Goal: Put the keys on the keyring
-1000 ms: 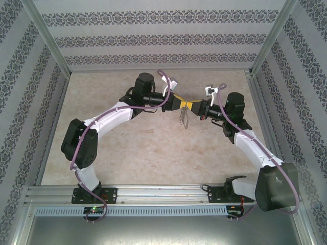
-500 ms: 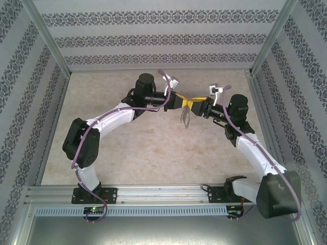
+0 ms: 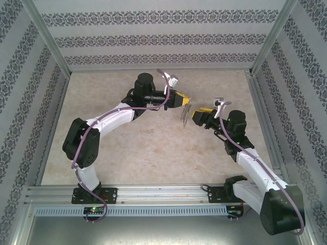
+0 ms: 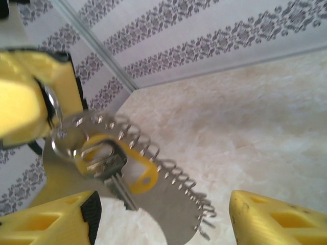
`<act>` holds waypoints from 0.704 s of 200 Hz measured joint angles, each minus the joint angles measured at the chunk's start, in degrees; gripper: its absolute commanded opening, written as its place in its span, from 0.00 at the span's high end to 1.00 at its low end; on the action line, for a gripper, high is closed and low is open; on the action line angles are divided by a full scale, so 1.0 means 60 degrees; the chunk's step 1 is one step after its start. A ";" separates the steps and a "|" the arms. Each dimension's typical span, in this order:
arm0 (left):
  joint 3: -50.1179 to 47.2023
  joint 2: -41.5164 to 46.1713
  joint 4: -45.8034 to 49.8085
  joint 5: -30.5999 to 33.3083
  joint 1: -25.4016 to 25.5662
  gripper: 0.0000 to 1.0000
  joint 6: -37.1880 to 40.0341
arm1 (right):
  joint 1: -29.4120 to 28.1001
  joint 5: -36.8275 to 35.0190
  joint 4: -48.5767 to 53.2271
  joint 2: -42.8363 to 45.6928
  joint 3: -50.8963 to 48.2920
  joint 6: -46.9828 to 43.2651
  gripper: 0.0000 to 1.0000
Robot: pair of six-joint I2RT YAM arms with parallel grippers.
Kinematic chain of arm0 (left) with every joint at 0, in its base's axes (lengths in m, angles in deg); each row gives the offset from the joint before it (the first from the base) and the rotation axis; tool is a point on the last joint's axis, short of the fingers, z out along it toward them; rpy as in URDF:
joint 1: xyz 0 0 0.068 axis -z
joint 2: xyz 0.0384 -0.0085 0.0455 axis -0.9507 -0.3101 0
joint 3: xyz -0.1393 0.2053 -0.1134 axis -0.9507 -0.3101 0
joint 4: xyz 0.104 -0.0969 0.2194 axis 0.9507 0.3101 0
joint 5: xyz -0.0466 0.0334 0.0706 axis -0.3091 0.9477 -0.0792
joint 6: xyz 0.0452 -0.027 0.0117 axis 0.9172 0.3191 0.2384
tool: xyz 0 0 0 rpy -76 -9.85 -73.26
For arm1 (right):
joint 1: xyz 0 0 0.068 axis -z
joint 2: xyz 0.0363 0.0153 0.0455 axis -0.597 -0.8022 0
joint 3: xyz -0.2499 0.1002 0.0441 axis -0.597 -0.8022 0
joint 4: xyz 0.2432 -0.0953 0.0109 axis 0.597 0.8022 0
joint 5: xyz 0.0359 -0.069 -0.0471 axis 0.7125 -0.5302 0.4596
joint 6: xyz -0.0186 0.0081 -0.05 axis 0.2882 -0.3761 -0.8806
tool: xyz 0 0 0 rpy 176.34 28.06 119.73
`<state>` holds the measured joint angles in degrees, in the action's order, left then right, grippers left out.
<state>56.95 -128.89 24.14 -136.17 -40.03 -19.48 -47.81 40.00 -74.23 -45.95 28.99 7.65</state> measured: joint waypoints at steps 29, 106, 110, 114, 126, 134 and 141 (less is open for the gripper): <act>0.0000 0.0000 -0.0135 -0.0040 0.0000 1.00 -0.0113 | -0.0557 -0.0368 0.0000 -0.0004 -0.0033 -0.0335 0.30; 0.0000 0.0000 -0.0219 -0.0164 0.0000 1.00 -0.0211 | -0.0747 -0.1082 -0.0007 -0.0561 0.0073 -0.0801 0.30; 0.0000 0.0000 -0.0233 -0.0171 0.0000 1.00 -0.0219 | -0.0747 -0.1111 -0.0007 -0.0586 0.0109 -0.0812 0.30; 0.0000 0.0000 -0.0255 -0.0175 0.0000 1.00 -0.0240 | -0.0747 -0.1129 -0.0015 -0.0616 0.0142 -0.0823 0.30; 0.0000 0.0000 -0.0331 -0.0175 0.0000 1.00 -0.0284 | -0.0747 -0.1144 -0.0040 -0.0696 0.0273 -0.0831 0.29; -0.0007 0.0000 -0.0415 -0.0175 0.0000 1.00 -0.0324 | -0.0747 -0.1140 -0.0087 -0.0758 0.0350 -0.0834 0.29; -0.0018 0.0000 -0.0455 -0.0175 0.0000 1.00 -0.0357 | -0.0747 -0.1137 -0.0142 -0.0816 0.0419 -0.0838 0.29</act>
<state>56.84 -128.89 21.41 -137.22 -40.03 -21.62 -52.29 33.18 -75.09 -50.84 31.50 2.62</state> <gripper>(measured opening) 0.049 0.708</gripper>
